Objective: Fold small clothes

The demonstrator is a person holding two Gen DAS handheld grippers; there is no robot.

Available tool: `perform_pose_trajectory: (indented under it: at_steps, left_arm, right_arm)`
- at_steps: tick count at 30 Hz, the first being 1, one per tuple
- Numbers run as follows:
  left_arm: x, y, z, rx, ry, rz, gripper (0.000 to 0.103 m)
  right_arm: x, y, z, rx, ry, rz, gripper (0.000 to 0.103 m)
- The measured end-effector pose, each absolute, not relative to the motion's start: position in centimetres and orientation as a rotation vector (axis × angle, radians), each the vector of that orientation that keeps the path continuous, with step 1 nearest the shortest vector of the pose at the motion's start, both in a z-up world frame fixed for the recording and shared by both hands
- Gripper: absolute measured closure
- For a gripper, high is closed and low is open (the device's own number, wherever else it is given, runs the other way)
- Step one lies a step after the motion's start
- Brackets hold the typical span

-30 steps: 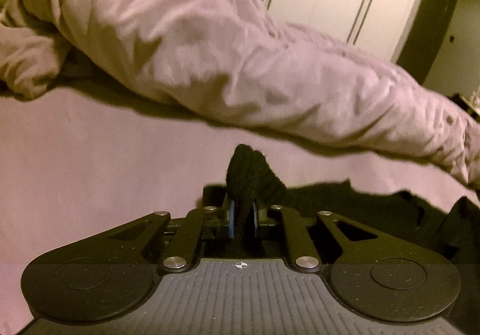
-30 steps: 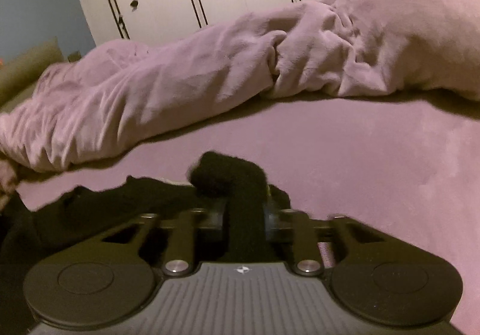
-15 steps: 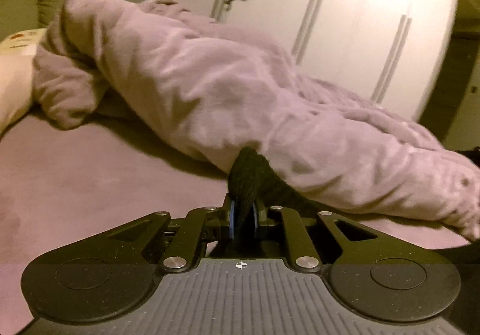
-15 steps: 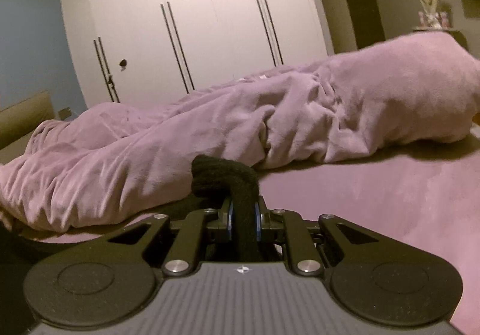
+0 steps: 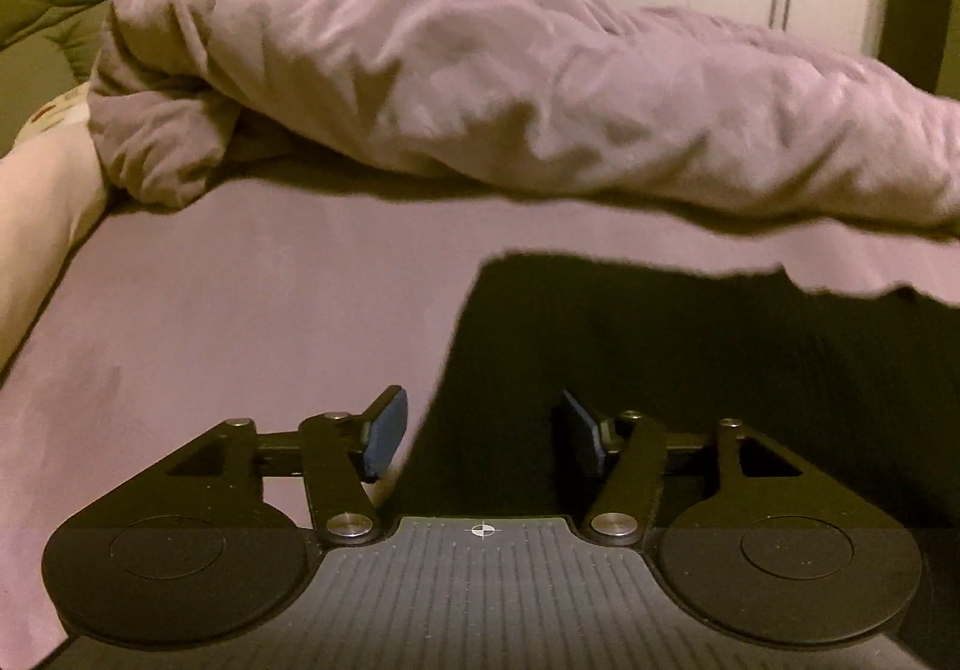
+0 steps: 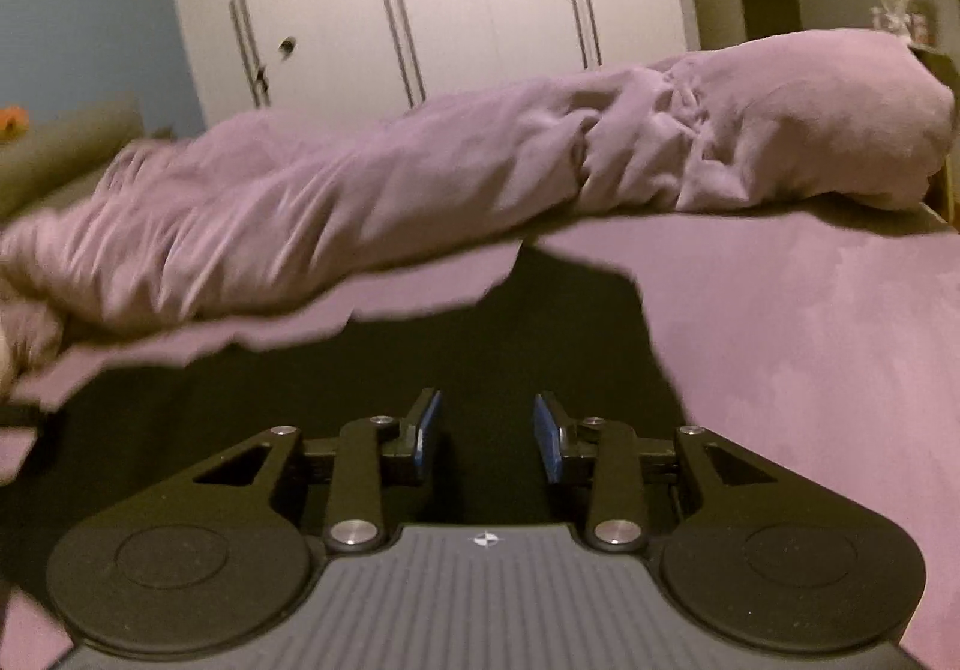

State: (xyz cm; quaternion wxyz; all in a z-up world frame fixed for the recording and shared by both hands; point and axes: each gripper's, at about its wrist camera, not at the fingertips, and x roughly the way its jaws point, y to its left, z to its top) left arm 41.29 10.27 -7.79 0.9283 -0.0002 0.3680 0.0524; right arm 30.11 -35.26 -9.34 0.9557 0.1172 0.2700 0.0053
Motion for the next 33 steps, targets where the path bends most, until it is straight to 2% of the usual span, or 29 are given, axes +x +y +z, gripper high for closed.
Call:
perform_pose_trajectory:
  at_steps: [6,17,23,29,33]
  left_arm:
    - [38.1,9.2,-7.3,0.069,0.753,0.105,0.035]
    - [34.2,7.9,-6.4,0.059,0.791,0.076,0.030]
    - [33.4,6.6,-6.6,0.048,0.796,0.062,0.030]
    - [33.0,3.5,-7.5,0.089,0.769,0.011,0.024]
    - [33.3,1.8,-8.0,0.122,0.743,0.015,0.023]
  right_arm:
    - [26.6,-32.6,-9.6,0.263,0.558,0.066,0.070]
    - [25.6,-29.0,-8.7,0.309,0.577,0.115,0.070]
    - [26.4,-28.3,-9.0,0.283,0.601,0.110,0.070]
    - [27.7,-28.5,-9.7,0.270,0.609,0.095,0.072]
    - [28.7,-28.7,-10.3,0.247,0.617,0.078,0.076]
